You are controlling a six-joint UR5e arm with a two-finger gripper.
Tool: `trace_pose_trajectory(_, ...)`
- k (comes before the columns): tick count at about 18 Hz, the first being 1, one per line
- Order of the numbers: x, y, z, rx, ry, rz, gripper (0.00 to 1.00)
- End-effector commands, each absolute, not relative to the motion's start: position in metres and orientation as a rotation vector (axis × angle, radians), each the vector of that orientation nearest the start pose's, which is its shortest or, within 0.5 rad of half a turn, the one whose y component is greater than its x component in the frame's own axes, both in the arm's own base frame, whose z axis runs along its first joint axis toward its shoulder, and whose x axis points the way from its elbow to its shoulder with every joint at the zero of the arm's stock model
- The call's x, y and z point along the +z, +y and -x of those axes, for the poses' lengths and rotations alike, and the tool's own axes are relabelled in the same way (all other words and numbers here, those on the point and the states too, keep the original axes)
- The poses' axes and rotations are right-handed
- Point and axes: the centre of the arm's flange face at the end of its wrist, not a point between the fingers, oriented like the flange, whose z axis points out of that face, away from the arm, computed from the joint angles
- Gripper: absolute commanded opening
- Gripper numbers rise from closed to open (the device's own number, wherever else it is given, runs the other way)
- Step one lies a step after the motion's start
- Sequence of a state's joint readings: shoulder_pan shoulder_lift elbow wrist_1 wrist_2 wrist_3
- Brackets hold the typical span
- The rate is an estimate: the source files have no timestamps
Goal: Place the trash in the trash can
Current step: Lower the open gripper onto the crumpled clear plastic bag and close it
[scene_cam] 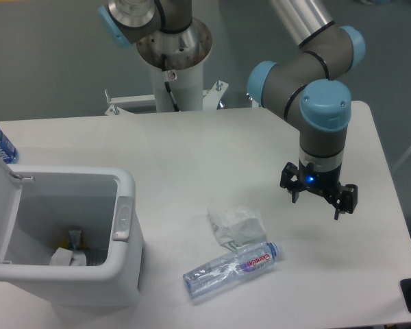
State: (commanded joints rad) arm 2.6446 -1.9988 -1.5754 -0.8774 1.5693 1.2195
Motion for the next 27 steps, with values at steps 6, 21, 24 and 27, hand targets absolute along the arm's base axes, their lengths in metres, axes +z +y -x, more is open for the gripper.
trace_pose_trajectory(6,0.312,0.431,0.508,0.345,0.225,2.987,1.0)
trace_pose_trajectory(21,0.234,0.476,0.392,0.126,0.457,2.948,1.0)
trace_pose_trajectory(24,0.227,0.485,0.387,0.143,0.482,2.937,0.85)
trace_pose_trajectory(27,0.222,0.484,0.386,0.132,0.489,2.95,0.46)
